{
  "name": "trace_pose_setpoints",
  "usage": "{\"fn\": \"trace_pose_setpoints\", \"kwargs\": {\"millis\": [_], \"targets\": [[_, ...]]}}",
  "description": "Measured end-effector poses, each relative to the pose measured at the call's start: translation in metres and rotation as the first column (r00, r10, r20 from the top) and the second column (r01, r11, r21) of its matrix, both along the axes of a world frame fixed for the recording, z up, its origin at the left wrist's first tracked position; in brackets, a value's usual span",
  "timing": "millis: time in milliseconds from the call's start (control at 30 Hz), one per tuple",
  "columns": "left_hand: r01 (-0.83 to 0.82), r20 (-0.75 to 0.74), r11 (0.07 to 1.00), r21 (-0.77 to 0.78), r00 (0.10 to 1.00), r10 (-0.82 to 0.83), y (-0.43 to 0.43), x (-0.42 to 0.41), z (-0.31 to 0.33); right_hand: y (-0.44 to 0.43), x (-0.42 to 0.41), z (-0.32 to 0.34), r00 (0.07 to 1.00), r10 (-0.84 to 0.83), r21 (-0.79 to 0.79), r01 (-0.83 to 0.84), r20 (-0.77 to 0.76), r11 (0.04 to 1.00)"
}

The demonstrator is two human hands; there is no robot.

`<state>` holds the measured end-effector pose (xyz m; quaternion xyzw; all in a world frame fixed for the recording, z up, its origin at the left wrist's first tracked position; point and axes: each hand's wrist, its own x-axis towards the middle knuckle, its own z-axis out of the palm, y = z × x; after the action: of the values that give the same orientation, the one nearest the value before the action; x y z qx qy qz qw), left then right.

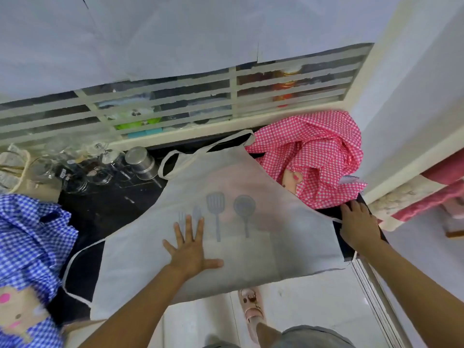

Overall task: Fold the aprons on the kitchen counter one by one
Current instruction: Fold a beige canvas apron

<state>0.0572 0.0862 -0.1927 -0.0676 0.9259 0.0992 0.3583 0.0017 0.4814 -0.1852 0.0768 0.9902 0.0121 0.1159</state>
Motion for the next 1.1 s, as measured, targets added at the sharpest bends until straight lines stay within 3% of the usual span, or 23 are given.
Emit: {"fn": "trace_pose_setpoints", "kwargs": {"millis": [167, 267, 433, 500, 533, 600, 633, 733, 800, 833, 867, 900, 933, 1000, 1100], "targets": [[-0.019, -0.002, 1.000, -0.009, 1.000, 0.019, -0.007, -0.012, -0.001, 0.005, -0.003, -0.003, 0.980, -0.130, -0.297, 0.081, -0.148, 0.951], [-0.097, -0.007, 0.994, -0.047, 0.995, 0.097, -0.026, -0.023, 0.001, 0.023, 0.006, 0.006, 0.932, -0.313, -0.350, 0.236, -0.182, 0.907], [-0.146, -0.038, 0.985, -0.093, 0.989, 0.143, -0.053, -0.031, 0.002, 0.040, 0.041, 0.011, 0.831, -0.535, -0.199, 0.556, 0.153, 0.807], [-0.131, -0.051, 0.985, -0.108, 0.991, 0.126, -0.054, -0.034, 0.003, 0.026, 0.059, 0.002, 0.785, -0.568, -0.225, 0.617, 0.247, 0.754], [-0.139, -0.067, 0.982, -0.125, 0.989, 0.131, -0.053, -0.034, 0.004, 0.017, 0.067, -0.002, 0.754, -0.573, -0.279, 0.653, 0.321, 0.704], [-0.155, -0.146, 0.968, -0.200, 0.981, 0.127, -0.047, -0.032, 0.006, 0.000, 0.079, -0.005, 0.639, -0.570, -0.436, 0.769, 0.516, 0.467], [-0.151, -0.214, 0.961, -0.230, 0.972, 0.102, -0.041, -0.027, 0.007, -0.007, 0.085, -0.005, 0.614, -0.557, -0.465, 0.788, 0.558, 0.403], [-0.165, -0.533, 0.984, -0.066, 0.840, 0.106, -0.024, -0.002, 0.008, -0.019, 0.102, -0.010, 0.728, -0.595, -0.475, 0.679, 0.340, 0.560], [-0.156, -0.593, 0.978, 0.137, 0.778, 0.207, -0.012, 0.014, 0.007, -0.023, 0.113, -0.008, 0.746, -0.622, -0.449, 0.651, 0.235, 0.612], [-0.152, -0.569, 0.965, 0.213, 0.784, 0.249, -0.008, 0.021, 0.006, -0.023, 0.115, -0.010, 0.711, -0.634, -0.487, 0.688, 0.304, 0.538], [-0.153, -0.530, 0.952, 0.264, 0.802, 0.276, -0.004, 0.030, 0.006, -0.023, 0.118, -0.013, 0.648, -0.625, -0.531, 0.746, 0.435, 0.403], [-0.148, -0.503, 0.943, 0.297, 0.815, 0.286, -0.001, 0.037, 0.005, -0.024, 0.120, -0.016, 0.584, -0.561, -0.550, 0.796, 0.586, 0.254], [-0.150, -0.477, 0.934, 0.323, 0.827, 0.297, 0.000, 0.042, 0.006, -0.030, 0.123, -0.016, 0.561, -0.480, -0.548, 0.816, 0.674, 0.184], [-0.147, -0.439, 0.928, 0.342, 0.848, 0.296, 0.002, 0.051, 0.008, -0.039, 0.124, -0.030, 0.589, -0.438, -0.551, 0.804, 0.680, 0.224], [-0.133, -0.355, 0.950, 0.282, 0.905, 0.232, 0.006, 0.060, 0.014, -0.046, 0.121, -0.050, 0.672, -0.482, -0.637, 0.724, 0.562, 0.266]]}}
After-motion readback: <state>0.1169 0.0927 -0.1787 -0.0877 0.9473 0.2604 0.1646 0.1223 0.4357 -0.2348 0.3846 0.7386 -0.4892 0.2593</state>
